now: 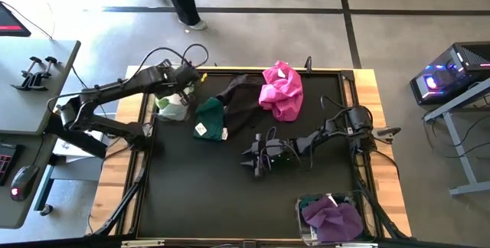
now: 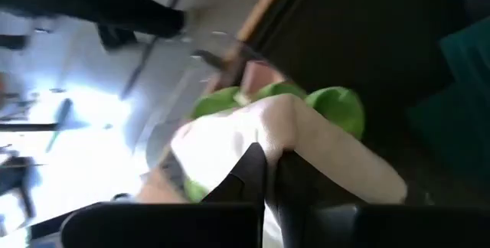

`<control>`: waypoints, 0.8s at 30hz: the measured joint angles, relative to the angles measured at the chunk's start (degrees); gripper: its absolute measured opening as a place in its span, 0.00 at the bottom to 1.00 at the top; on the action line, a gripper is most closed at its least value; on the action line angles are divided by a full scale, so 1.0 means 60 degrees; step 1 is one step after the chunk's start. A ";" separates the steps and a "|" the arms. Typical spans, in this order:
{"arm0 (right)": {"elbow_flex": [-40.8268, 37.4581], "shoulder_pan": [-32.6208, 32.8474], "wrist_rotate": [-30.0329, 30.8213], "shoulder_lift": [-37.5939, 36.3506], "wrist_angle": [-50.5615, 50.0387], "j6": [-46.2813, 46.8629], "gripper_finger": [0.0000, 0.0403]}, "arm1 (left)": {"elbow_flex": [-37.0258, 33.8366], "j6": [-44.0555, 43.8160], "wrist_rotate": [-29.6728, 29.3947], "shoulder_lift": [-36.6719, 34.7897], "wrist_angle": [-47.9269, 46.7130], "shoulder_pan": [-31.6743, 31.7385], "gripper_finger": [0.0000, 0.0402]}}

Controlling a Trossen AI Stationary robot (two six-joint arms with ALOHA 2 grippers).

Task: Sort towels by color in basket
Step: Put the white towel into the top transparent bin

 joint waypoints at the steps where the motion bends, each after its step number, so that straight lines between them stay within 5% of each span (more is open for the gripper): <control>1: 0.0000 0.0000 0.0000 0.0000 0.0002 0.0061 0.44 | -0.0206 0.0147 0.0220 0.0041 0.0341 0.0209 0.00; 7: 0.0001 0.0000 0.0004 0.0003 -0.0002 0.0266 0.44 | -0.1233 0.0512 0.0476 0.0266 0.1370 0.1428 0.02; 12: 0.0001 0.0000 0.0007 0.0003 -0.0002 0.0301 0.44 | -0.1351 0.0266 0.1951 0.0381 0.1382 0.2616 0.14; 19: 0.0000 0.0000 0.0007 0.0003 -0.0003 0.0301 0.44 | -0.0325 -0.0415 0.2134 0.0357 -0.0123 0.3387 0.37; 24: 0.0003 0.0000 0.0011 0.0003 -0.0006 0.0301 0.44 | 0.0317 -0.0764 0.2530 0.0341 -0.0698 0.3390 0.40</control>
